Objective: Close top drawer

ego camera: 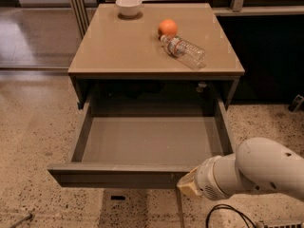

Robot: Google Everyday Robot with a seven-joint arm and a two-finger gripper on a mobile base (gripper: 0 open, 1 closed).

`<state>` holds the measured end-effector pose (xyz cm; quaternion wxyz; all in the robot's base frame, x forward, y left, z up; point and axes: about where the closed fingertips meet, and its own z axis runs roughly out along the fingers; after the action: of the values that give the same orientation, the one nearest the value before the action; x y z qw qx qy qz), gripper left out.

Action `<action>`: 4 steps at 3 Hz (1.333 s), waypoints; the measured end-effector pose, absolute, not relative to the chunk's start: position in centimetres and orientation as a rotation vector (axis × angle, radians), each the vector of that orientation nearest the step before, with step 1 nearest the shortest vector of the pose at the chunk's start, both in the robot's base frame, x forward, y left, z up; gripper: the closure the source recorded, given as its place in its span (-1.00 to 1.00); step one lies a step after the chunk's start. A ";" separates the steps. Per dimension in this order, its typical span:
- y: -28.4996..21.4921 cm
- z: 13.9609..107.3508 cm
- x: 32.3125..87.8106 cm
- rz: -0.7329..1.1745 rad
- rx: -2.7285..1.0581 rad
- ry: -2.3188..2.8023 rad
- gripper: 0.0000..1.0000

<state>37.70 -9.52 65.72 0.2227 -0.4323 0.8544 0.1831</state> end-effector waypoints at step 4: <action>-9.7 65.9 41.6 0.438 -1.139 2.385 1.00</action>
Offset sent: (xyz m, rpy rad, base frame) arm 0.0538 -0.0141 0.0063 -0.0114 -0.0613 -0.1266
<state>41.58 -9.66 65.86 0.2291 -0.4138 0.8666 0.1590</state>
